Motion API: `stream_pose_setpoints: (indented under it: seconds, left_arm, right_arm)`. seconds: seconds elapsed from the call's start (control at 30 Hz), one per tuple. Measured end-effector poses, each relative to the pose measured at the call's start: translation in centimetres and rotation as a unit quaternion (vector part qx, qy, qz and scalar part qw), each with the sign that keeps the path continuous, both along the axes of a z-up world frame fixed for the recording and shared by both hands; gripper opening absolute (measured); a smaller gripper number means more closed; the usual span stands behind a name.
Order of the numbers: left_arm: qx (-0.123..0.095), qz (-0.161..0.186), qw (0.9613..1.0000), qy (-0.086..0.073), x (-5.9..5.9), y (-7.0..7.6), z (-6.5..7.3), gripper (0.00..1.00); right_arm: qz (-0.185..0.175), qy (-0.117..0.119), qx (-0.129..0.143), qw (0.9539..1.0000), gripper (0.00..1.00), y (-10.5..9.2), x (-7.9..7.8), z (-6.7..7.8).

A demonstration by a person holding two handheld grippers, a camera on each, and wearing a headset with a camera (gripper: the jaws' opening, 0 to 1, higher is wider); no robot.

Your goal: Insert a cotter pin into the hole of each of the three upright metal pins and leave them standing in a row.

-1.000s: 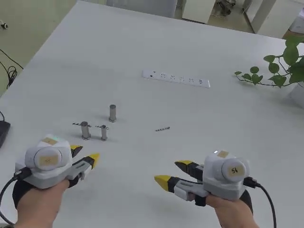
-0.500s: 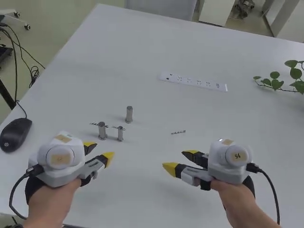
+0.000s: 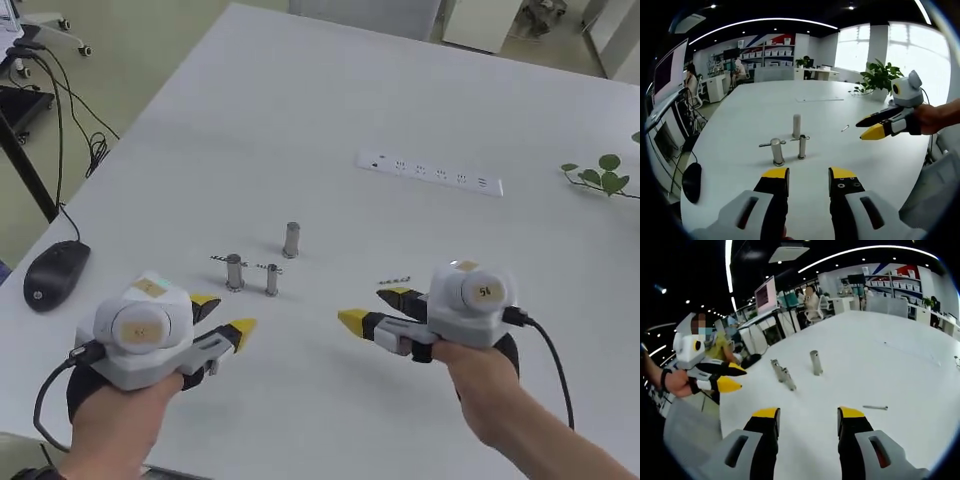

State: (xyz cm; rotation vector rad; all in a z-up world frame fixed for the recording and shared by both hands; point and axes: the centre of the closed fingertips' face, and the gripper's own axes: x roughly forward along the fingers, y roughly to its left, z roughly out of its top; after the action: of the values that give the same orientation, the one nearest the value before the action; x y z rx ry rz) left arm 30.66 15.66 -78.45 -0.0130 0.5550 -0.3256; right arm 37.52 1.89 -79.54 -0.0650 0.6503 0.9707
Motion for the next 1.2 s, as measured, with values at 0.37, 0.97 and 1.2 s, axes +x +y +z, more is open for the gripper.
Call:
stream_pose_setpoints:
  seconds: [0.37, 0.97, 1.2]
  left_arm:
    - [-0.002, -0.005, 1.0, -0.001, 0.3, -0.3, 0.3, 0.3]
    - [-0.001, -0.01, 0.9999, -0.004, 0.0, 0.0, 0.9, 0.3]
    - [-0.001, -0.003, 1.0, -0.006, 0.0, 0.5, 1.3, 0.3]
  right_arm:
    - [0.009, -0.004, 0.007, 0.9999, 0.47, 2.5, 2.4, 0.2]
    - [-0.001, 0.009, 0.021, 0.9997, 0.44, 6.4, 6.4, -1.1]
    - [-0.008, 0.019, 0.028, 0.9994, 0.44, 7.6, 7.8, -1.9]
